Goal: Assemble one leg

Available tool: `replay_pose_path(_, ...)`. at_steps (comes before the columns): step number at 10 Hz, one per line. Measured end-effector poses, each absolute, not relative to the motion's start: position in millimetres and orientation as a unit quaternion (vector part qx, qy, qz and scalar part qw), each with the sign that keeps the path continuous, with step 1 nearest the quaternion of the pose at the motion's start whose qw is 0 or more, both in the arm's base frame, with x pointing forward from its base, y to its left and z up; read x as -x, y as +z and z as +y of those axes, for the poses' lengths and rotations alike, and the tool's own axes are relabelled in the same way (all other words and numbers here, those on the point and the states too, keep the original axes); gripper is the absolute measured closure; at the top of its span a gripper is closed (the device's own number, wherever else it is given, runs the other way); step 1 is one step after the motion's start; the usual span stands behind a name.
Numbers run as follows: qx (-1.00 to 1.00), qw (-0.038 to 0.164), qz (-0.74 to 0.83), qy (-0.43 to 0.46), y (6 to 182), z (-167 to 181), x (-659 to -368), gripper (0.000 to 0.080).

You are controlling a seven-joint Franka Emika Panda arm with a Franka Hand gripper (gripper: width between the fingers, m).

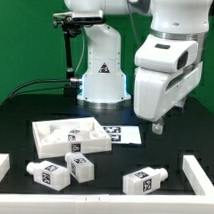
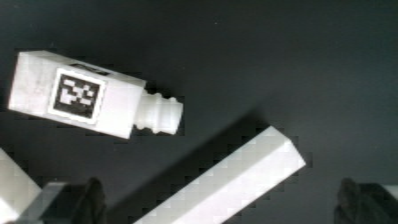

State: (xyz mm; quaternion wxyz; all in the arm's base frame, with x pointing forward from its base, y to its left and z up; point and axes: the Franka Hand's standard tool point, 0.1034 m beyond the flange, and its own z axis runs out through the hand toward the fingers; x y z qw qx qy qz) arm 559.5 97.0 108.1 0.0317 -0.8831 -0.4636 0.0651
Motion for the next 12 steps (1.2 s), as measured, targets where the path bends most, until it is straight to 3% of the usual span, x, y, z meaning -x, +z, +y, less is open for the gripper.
replay_pose_path(4, 0.892, 0.034, -0.445, 0.067, 107.2, 95.6, -562.3, 0.015)
replay_pose_path(6, 0.925, 0.026, -0.376, 0.042, 107.2, 86.9, -573.3, 0.015)
replay_pose_path(8, 0.964, 0.036, -0.26, 0.042, 106.9, 88.8, -575.1, 0.015)
replay_pose_path(12, 0.963, 0.041, -0.264, 0.047, 106.4, 86.0, -575.7, 0.015)
